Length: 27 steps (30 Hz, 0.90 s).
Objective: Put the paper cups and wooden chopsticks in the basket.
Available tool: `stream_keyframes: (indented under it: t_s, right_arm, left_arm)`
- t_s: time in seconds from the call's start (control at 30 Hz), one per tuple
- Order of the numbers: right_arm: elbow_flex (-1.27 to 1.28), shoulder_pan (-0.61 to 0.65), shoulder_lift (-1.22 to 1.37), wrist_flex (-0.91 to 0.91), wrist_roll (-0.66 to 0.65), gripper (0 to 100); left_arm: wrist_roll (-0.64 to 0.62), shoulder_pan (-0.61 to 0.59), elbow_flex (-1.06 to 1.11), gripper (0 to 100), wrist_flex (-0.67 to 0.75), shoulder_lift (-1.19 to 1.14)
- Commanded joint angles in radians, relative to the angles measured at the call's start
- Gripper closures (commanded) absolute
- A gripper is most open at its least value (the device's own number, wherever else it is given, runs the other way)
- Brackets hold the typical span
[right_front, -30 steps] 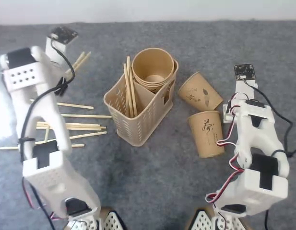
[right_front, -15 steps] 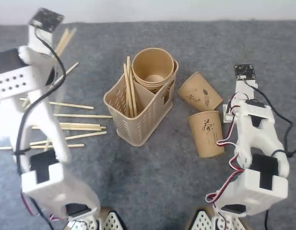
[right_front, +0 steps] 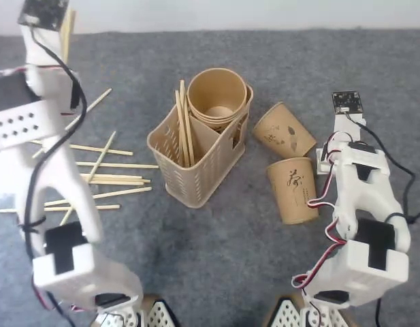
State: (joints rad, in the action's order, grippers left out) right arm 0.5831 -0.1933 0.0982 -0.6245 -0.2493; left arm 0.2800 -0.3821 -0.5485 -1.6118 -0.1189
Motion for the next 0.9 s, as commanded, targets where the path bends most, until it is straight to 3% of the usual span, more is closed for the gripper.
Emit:
stream_keyframes:
  t_s: [0.0,0.47,0.67,0.87]
  right_arm:
    - [-0.009,0.012,-0.033,0.015,0.000,99.1]
    - [-0.009,0.012,-0.033,0.016,0.000,99.1]
    - [-0.009,0.010,-0.031,0.013,0.000,99.1]
    - [-0.009,0.008,-0.031,0.015,0.000,99.1]
  left_arm:
    - [-0.060,0.066,-0.045,99,0.023,0.144]
    - [-0.233,0.249,0.047,99,0.049,0.468]
    - [-0.367,0.425,0.305,99,0.295,0.660]
    - [-0.399,0.502,0.710,99,0.641,0.882]
